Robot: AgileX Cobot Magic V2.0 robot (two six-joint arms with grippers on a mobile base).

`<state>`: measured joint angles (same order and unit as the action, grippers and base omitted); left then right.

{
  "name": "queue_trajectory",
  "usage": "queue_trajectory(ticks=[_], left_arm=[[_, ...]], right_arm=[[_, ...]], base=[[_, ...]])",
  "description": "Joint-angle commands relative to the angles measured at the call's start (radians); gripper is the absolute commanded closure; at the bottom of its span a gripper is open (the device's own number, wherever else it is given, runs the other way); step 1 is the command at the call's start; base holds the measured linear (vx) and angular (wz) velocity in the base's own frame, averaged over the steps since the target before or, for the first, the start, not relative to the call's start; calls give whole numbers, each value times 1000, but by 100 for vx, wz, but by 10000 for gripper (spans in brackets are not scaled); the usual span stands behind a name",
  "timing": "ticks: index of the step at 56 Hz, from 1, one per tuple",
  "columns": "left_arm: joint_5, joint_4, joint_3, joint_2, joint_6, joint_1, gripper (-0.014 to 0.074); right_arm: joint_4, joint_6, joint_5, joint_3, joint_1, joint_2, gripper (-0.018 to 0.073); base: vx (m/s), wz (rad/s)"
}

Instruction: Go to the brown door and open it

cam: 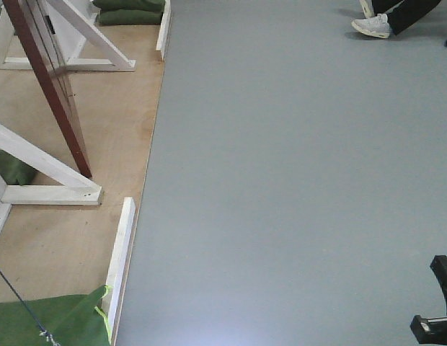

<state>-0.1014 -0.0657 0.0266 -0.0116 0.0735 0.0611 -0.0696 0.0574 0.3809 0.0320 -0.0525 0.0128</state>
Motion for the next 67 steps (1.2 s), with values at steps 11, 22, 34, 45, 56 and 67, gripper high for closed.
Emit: queue_trajectory(ticks=[11,22,34,45,56,67], left_arm=[[77,7,-17,-14,10,1,603],[77,7,-17,-14,10,1,603],[77,7,-17,-14,10,1,603],[77,7,-17,-14,10,1,603],[77,7,-17,-14,10,1,603],[77,7,-17,-14,10,1,603]], right_arm=[[3,8,-80,4,-1,6,559],[3,8,-80,4,-1,6,559],[3,8,-80,4,-1,6,559],[3,8,-80,4,-1,6,559],[3,8,-80,4,-1,6,559],[3,8,-80,4,-1,6,559]], base=[[0,0],[0,0],[0,0],[0,1],[3,1],[9,1]])
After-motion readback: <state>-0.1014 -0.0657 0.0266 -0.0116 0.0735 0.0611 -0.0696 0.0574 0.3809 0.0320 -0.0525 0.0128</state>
